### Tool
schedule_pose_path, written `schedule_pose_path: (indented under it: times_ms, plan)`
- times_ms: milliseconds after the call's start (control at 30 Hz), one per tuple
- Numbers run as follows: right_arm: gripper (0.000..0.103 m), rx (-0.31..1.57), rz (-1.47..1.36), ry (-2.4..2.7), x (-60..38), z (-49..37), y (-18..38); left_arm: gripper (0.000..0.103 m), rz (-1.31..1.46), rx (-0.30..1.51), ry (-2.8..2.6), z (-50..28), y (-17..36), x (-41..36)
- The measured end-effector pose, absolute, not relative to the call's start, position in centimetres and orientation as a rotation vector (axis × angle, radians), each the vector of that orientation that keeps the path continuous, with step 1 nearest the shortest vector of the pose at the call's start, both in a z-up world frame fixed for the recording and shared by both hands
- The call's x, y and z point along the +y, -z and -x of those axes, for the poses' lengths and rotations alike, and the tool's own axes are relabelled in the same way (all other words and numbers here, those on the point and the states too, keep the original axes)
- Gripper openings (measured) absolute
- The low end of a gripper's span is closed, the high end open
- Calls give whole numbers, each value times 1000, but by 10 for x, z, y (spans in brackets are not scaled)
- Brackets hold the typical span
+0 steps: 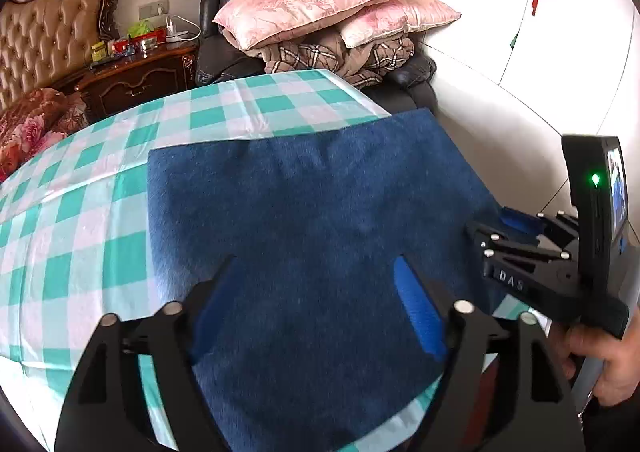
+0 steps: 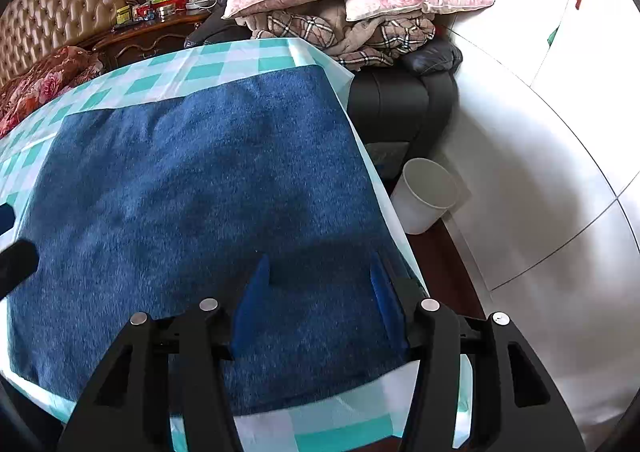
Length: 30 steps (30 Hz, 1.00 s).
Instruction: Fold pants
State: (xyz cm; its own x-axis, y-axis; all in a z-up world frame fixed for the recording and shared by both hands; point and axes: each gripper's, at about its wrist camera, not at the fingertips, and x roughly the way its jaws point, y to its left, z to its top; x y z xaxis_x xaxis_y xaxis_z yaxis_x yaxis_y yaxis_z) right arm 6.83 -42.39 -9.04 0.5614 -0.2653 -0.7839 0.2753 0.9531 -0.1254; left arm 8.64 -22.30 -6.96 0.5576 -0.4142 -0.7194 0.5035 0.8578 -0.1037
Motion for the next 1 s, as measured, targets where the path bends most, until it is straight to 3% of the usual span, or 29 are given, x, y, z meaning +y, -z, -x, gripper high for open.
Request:
schedule_pose_path:
  times_ms: [67,133,333,400,533,1000]
  plan:
    - [51,921,3,322,-422,-68,91,99,-153,807,541,-76,70,-224]
    - [51,923,9,330,-420,-66,90,101,-181,793,534,-67,70,-225]
    - [51,916,18,356,-413,-51,81,101,-151,793,501,-59,66,-217]
    - [60,902,2,378,-411,-38,71,101,-146,777,504,-55,60,-214]
    - [66,860,-35,422,-408,-7,49,101,-129,815,527,-50,50,-211]
    - [67,784,-59,450,-396,39,5,101,-110,800,534,-27,15,-208]
